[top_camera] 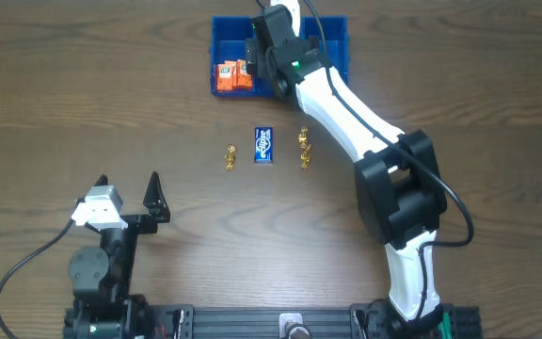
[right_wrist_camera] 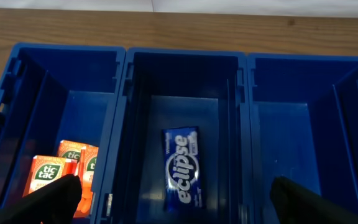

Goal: Sort Candies Into Trays

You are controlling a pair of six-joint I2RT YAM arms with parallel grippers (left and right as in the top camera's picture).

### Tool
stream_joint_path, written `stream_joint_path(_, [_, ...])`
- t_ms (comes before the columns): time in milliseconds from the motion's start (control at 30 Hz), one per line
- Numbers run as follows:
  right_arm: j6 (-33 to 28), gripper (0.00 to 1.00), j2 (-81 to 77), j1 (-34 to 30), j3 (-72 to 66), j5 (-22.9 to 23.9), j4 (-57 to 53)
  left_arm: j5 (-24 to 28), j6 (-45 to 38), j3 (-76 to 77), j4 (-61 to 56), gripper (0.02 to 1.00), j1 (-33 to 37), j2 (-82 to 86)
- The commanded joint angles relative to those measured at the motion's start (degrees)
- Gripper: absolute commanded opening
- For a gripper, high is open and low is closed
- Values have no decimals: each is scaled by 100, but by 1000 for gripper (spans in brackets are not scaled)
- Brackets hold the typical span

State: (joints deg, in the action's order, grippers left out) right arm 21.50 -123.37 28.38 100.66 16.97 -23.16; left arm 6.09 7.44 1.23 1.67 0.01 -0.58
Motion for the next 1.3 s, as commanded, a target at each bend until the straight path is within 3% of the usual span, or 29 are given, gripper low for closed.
stream_joint_path(33, [105,1000,291,20,149,98,-348,122,-61,-94,221,998,35,37])
stream_joint_path(133, [149,1000,807,133,295,90,-988,122,-61,-94,221,998,35,37])
stream_joint_path(267, [640,1000,1237,553,295,-107,-2186,120,-61,-94,221,998,35,37])
stream_joint_path(367, [986,1000,1145,831,96,-605,-2776,122,-61,-94,221,998,35,37])
stream_joint_path(533, [1587,1000,603,988,-472,-671,-2752,120,-61,-94,221,996,35,37])
stream_joint_path(933, [1923,987,-448,1038,-498,-704,-2623,122,-61,-94,219,998,35,37])
stream_joint_path(967, [1921,950,-450,1038,-498,-728,-2605,122,-61,-94,221,998,35,37])
stream_joint_path(1300, [1917,242,-466,1038,-498,-809,-2496,122,-61,-94,221,998,35,37])
